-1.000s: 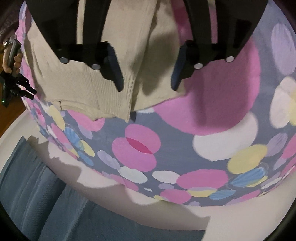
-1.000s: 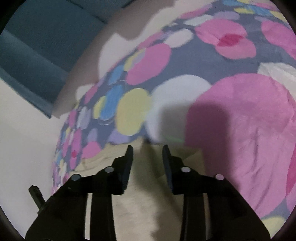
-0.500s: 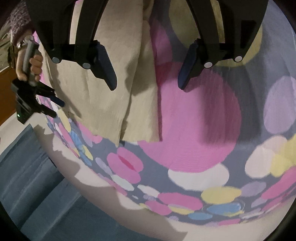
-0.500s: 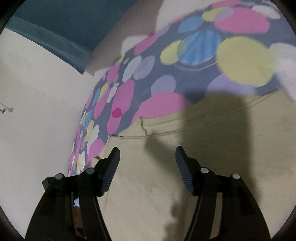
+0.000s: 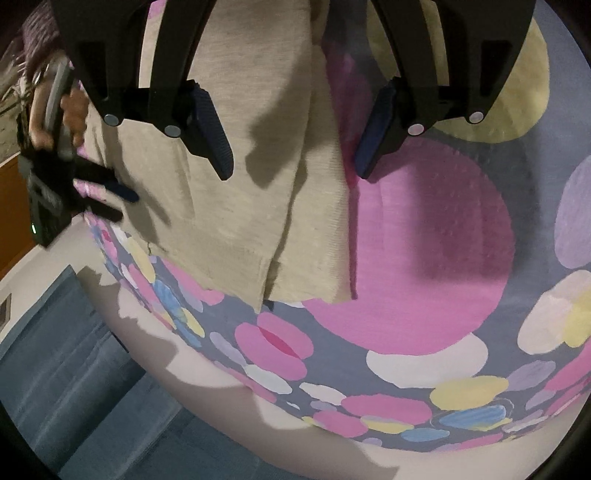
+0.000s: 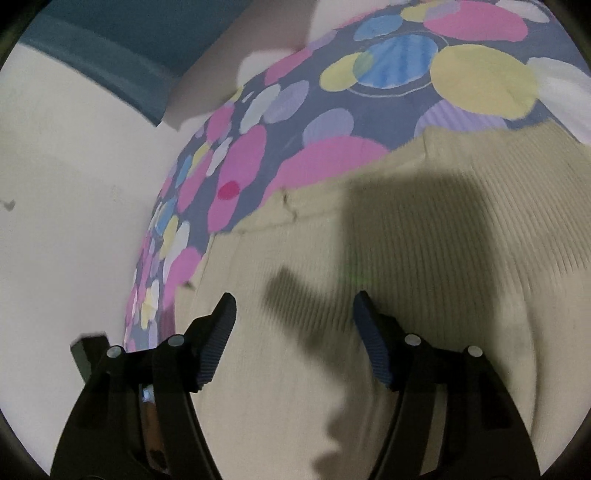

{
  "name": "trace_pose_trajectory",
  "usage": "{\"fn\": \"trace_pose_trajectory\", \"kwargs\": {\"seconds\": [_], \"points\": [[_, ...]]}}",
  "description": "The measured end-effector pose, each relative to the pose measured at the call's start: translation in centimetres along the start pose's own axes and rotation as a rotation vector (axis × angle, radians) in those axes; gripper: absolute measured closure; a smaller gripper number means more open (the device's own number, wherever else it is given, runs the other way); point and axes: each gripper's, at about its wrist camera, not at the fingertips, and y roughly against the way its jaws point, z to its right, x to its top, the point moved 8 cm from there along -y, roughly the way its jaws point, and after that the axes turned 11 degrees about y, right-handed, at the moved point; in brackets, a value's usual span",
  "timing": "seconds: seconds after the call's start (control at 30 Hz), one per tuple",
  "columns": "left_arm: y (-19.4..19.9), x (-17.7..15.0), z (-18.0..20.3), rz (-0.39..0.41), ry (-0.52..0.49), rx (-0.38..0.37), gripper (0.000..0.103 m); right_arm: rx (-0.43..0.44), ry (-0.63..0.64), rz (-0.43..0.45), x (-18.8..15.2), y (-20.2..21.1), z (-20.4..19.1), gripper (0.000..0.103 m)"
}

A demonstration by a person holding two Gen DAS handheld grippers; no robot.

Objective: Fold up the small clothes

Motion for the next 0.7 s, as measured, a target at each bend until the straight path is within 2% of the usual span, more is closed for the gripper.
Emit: {"fn": "trace_pose_trajectory", "kwargs": {"seconds": [0.2, 0.3, 0.47, 0.7], "points": [[0.0, 0.0, 0.0, -0.014, 0.026, -0.017, 0.036, 0.008, 0.016, -0.007, -4.9, 1.4, -1.6, 0.033], [-0.1, 0.0, 0.0, -0.013, 0.031, -0.016, 0.036, 0.013, 0.033, 0.008, -5.5, 1.3, -1.9, 0.030], [-0.1, 0.0, 0.2, -0.014, 0.023, -0.006, 0.036, 0.031, -0.010, 0.022, -6.2, 2.7, -2.5, 0.030], [-0.2, -0.1, 0.2, -0.020, 0.019, -0.008, 0.038, 0.050, 0.023, 0.015, -10.7, 5.1, -5.0, 0.030]]}}
